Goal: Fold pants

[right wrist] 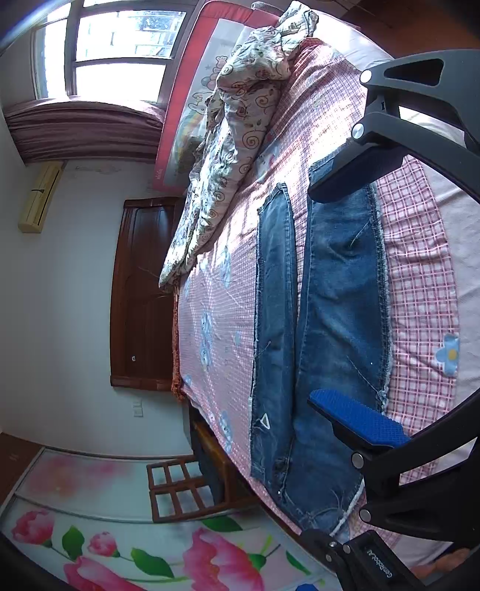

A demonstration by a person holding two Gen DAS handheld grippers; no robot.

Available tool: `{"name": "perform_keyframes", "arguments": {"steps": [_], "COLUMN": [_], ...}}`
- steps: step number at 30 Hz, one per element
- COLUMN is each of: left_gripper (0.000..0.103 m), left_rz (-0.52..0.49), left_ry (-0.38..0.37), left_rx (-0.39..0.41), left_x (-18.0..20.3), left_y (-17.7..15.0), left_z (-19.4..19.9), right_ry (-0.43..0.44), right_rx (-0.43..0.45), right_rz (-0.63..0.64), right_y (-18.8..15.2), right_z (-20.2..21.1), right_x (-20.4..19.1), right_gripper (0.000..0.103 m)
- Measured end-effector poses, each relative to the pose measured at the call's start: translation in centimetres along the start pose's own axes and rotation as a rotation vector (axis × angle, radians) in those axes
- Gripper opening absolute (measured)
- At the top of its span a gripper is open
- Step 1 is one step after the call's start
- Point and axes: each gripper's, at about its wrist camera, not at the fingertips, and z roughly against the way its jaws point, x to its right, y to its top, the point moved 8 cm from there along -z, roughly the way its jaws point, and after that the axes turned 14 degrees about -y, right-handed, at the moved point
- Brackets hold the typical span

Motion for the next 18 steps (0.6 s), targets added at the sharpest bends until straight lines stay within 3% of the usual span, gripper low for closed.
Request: {"name": "perform_keyframes", "arguments": {"steps": [18], "left_gripper": [0.101], "left_rz": [0.009], "left_ry": [-0.003], "left_rx": [-0.002], "left_x": [-0.03], "left_y": [-0.03], "left_z": [-0.05], "right_ry": [0.004], "right_rx": [-0.003], "right_rz": [-0.002], "right_y": [0.03], "right_z": [0.05], "right_x": [0.06], "right_gripper": [0.1]}}
